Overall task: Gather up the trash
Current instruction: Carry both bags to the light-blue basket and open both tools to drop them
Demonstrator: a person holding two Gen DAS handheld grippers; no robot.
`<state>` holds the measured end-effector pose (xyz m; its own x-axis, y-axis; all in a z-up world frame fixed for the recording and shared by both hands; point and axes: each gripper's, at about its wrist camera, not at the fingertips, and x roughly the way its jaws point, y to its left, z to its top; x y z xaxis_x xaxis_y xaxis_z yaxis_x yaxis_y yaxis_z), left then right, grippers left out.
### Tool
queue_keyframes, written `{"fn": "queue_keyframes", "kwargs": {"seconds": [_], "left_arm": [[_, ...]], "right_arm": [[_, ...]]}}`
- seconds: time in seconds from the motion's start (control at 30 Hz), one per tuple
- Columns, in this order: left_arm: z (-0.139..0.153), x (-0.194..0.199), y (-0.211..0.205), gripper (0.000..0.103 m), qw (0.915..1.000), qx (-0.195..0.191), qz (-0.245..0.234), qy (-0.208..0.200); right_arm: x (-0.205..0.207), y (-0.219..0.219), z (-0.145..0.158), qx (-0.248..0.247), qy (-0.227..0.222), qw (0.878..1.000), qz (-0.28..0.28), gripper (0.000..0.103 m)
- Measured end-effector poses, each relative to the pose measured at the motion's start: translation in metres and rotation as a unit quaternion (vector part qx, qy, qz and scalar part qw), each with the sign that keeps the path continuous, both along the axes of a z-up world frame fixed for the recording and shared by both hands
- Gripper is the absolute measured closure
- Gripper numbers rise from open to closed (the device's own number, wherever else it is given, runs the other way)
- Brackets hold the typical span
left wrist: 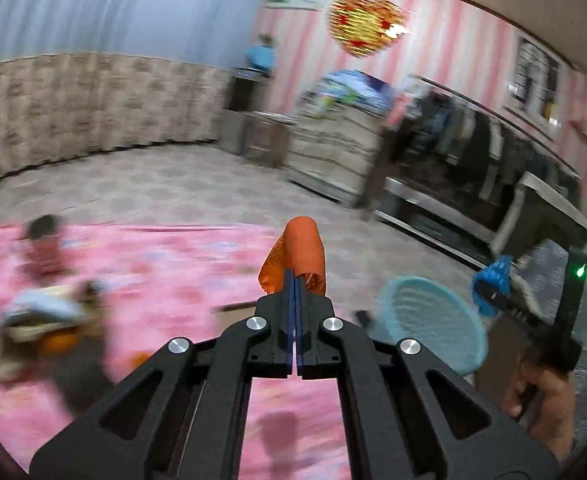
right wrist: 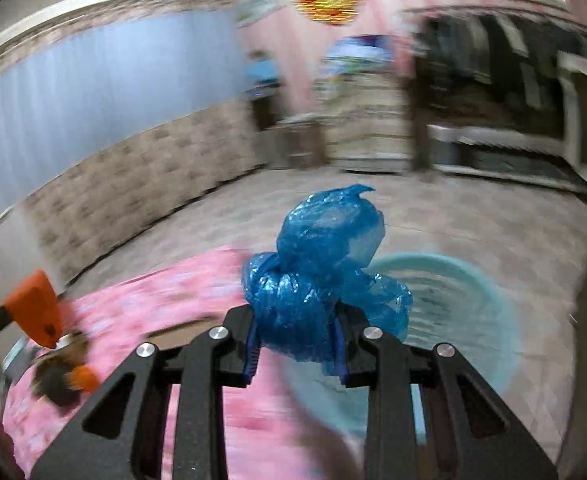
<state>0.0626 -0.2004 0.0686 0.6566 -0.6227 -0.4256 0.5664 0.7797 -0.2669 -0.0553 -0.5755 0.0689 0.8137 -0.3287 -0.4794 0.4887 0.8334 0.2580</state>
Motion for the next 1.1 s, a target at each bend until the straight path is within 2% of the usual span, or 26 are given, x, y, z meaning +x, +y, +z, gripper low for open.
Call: {"fn": "queue_keyframes", "kwargs": {"seconds": [0.1,0.23,0.33,0.43,0.5,0.53,0.57,0.63,0.67,0.87,0.97,1.1], "left_arm": [[-0.013,0.000,-0.091,0.103,0.9983,0.007,-0.056,0.014],[-0.042,0.004,-0.172,0.103,0.9950,0.038,-0.080,0.047],[-0.059,0.004,-0.211,0.103,0.9917,0.064,-0.098,0.052],[-0.073,0.005,-0.226,0.103,0.9898,0.077,-0.104,0.060],[-0.083,0.008,-0.230,0.103,0.9874,0.080,-0.111,0.080],[-0.088,0.007,-0.232,0.100,0.9866,0.086,-0.111,0.084],[-0.092,0.007,-0.234,0.087,0.9860,0.091,-0.109,0.087],[-0.094,0.003,-0.234,0.068,0.9863,0.094,-0.107,0.084],[-0.093,0.002,-0.233,0.065,0.9869,0.096,-0.103,0.079],[-0.078,0.005,-0.207,0.065,0.9891,0.098,-0.090,0.063],[-0.062,0.013,-0.164,0.061,0.9923,0.098,-0.060,0.047],[-0.035,0.031,-0.072,0.049,0.9953,0.089,0.030,0.024]], "right_arm": [[-0.020,-0.030,-0.015,0.010,0.007,1.000,-0.021,0.074],[-0.024,-0.045,-0.031,0.021,0.005,1.000,-0.010,0.074],[-0.019,-0.053,-0.032,0.031,0.000,1.000,0.003,0.073],[-0.013,-0.052,-0.040,0.037,0.000,0.999,0.010,0.071],[-0.004,-0.052,-0.047,0.038,0.008,0.999,0.015,0.064],[-0.004,-0.052,-0.048,0.032,0.012,0.999,0.009,0.046],[-0.002,-0.051,-0.049,0.028,0.014,0.999,0.005,0.026],[0.000,-0.049,-0.049,0.032,0.011,0.999,0.008,0.024],[-0.001,-0.050,-0.049,0.034,0.011,0.999,0.001,0.024],[-0.010,-0.051,-0.041,0.041,-0.007,0.999,-0.013,0.024],[-0.008,-0.035,-0.029,0.022,-0.009,1.000,-0.008,0.024],[0.017,0.007,-0.002,-0.006,-0.010,0.999,0.031,0.024]]}}
